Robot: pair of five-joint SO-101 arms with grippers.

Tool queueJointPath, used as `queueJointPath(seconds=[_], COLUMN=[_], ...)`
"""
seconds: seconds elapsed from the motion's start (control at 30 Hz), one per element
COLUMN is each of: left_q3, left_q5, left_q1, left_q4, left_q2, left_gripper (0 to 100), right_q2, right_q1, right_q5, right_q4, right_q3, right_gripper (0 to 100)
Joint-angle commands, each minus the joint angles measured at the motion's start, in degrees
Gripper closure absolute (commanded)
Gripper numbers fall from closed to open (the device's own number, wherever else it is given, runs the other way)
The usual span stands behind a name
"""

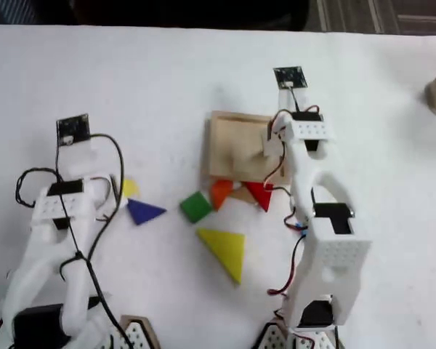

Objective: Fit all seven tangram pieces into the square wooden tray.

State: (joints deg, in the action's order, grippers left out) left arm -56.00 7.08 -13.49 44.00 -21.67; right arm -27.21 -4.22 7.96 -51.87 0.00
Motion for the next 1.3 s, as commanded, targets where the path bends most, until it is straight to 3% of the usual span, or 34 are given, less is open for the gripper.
queueJointPath(seconds=[0.0,0.17,0.3,0.47,0.83,1.27], left_q3=[0.3,0.3,0.4,0.4,0.4,0.6], left_q5=[-0.6,-0.4,-0.4,-0.3,-0.3,-0.3], left_q1=[0.4,-0.7,-1.5,-2.6,-3.3,-3.3], left_q4=[-1.5,-1.6,-1.8,-1.8,-1.8,-1.8], left_q2=[-2.4,-2.4,-2.4,-2.6,-2.7,-2.7], left_gripper=[68,68,68,68,68,68], right_q2=[0.2,1.8,5.8,8.5,0.0,-5.5], right_q1=[-2.1,-5.7,-10.3,-15.6,-17.2,-19.3], right_q5=[-0.4,-0.7,-8.5,-11.3,-19.9,-17.1], right_q4=[-1.9,-2.9,-2.7,0.8,5.9,-2.2], right_q3=[-1.8,-1.9,-1.9,-2.0,-12.8,-12.6], right_gripper=[98.8,98.1,98.2,98.2,98.2,98.1])
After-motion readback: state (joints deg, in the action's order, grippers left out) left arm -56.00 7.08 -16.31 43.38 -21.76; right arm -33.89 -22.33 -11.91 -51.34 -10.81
